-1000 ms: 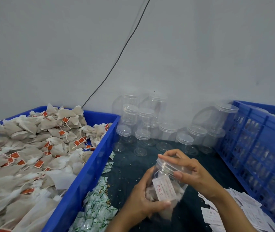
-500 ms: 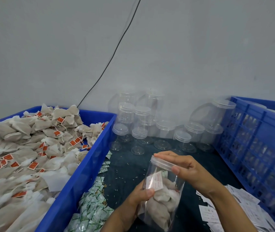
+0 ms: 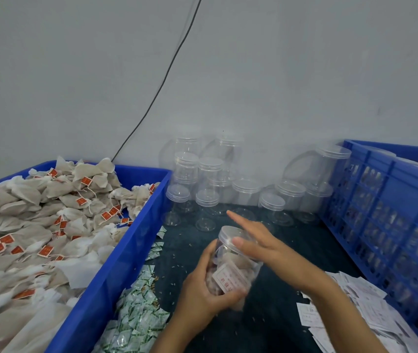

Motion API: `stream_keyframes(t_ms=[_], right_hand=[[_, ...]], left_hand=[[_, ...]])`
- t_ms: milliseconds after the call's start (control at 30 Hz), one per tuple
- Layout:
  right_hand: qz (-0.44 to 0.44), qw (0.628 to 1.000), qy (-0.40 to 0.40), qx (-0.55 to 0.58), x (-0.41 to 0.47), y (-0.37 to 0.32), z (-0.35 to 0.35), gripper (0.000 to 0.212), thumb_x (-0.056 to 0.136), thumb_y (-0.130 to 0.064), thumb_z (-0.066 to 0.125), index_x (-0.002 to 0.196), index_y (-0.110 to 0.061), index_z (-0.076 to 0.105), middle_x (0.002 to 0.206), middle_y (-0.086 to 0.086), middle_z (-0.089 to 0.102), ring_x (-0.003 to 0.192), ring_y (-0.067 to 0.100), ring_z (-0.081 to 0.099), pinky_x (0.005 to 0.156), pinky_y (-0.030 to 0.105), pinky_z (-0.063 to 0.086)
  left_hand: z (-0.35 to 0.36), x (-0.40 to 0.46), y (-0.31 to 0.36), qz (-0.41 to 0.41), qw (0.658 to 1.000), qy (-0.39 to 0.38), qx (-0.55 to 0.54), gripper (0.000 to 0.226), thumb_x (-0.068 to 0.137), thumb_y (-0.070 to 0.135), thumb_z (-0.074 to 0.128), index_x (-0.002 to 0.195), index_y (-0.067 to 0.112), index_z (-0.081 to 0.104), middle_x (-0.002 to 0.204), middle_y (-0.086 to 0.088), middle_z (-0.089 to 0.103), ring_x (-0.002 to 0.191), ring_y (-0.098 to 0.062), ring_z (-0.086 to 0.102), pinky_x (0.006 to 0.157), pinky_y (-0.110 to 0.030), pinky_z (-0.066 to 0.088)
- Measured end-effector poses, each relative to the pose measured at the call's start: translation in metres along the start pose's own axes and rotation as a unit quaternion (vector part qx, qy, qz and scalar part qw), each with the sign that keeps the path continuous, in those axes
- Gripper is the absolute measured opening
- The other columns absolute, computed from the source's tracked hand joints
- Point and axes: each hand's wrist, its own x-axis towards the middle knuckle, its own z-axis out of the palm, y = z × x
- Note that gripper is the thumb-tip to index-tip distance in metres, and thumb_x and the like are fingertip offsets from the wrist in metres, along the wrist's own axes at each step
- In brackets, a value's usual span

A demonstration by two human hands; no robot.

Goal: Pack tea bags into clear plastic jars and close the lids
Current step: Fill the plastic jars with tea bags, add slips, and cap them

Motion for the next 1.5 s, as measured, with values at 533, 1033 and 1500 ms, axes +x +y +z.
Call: stream_keyframes(t_ms=[533,1033,1500], right_hand=[[-0.03,0.985,-0.003,-0.168,-0.011,0.0,-0.018,0.079,0.08,-0.052,0.07,0.144,-0.05,0.024,0.139,-0.03,0.033,0.129,-0.009,0.034,0.109,0.026,0.034],[-0.04,0.977,0.187,-0.089,0.004,0.001,0.018,0.059,0.074,-0.045,0.076,0.129,-0.033,0.059,0.121,-0.025,0.055,0.108,-0.014,0.05,0.084,0.001,0.038],[-0.015,0.967,0.216,-0.136,-0.006,-0.023,0.017,0.065,0.074,-0.049,0.075,0.134,-0.033,0.054,0.131,-0.016,0.051,0.121,0.008,0.044,0.105,0.026,0.037]], left_hand=[[0.009,-0.002,0.001,0.011,1.0,0.002,-0.015,0.088,0.06,0.022,0.087,0.136,0.032,0.043,0.119,0.002,0.065,0.106,-0.017,0.066,0.087,-0.037,0.056],[0.014,0.0,-0.003,0.022,0.997,0.03,-0.067,0.085,0.061,0.017,0.087,0.132,0.037,0.046,0.125,-0.002,0.062,0.113,-0.025,0.063,0.088,-0.045,0.055],[0.022,0.008,0.0,0.065,0.997,0.052,-0.011,0.089,0.048,0.033,0.084,0.125,0.055,0.044,0.116,0.014,0.065,0.103,-0.014,0.067,0.079,-0.042,0.057]])
